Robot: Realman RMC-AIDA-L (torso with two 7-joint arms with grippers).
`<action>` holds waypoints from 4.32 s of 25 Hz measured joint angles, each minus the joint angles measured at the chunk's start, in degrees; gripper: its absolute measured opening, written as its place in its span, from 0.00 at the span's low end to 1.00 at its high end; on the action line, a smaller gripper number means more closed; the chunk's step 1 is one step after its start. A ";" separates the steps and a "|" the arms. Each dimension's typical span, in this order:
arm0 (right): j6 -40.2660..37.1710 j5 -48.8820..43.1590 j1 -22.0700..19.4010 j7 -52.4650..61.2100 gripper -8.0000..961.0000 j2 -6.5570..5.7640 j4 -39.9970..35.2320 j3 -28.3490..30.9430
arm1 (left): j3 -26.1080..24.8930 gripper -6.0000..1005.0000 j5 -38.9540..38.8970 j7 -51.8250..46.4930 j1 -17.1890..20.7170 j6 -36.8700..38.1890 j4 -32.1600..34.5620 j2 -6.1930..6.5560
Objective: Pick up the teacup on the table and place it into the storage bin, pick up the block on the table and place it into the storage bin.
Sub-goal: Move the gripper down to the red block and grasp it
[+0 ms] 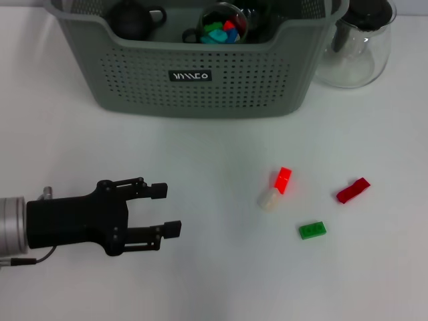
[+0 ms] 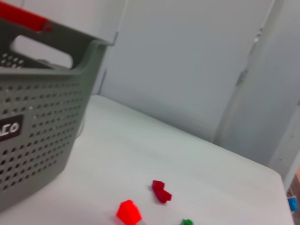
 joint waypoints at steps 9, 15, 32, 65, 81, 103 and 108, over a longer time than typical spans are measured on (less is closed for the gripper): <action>-24.86 6.40 -8.64 -5.84 0.67 -0.97 -8.22 12.31 | -1.07 0.76 -0.08 1.87 -1.08 3.76 0.26 0.72; -43.32 -1.05 -11.14 -7.48 0.67 -2.54 -11.64 18.53 | -1.05 0.76 -0.10 1.89 -1.10 2.20 0.02 0.70; -42.71 -17.84 -10.58 -13.58 0.67 0.60 -9.99 -1.34 | -1.59 0.76 -0.18 1.93 -0.81 0.01 -0.03 0.43; -23.20 -11.25 -6.72 -8.36 0.67 0.54 13.81 -9.63 | -1.58 0.76 -0.14 1.93 -0.97 -2.75 -1.64 0.35; -32.78 -12.81 -6.46 -8.07 0.67 -1.48 14.81 -1.94 | -1.76 0.76 -0.22 1.93 -0.70 -3.35 -1.61 0.28; -23.34 -12.93 -3.73 -14.11 0.67 0.51 22.77 -1.02 | -1.85 0.76 -0.23 1.93 -1.12 -3.97 -2.14 0.34; -25.73 -13.23 -4.10 -13.40 0.67 -0.14 22.44 -0.52 | -1.85 0.76 -0.23 1.93 -1.13 -3.97 -2.14 0.34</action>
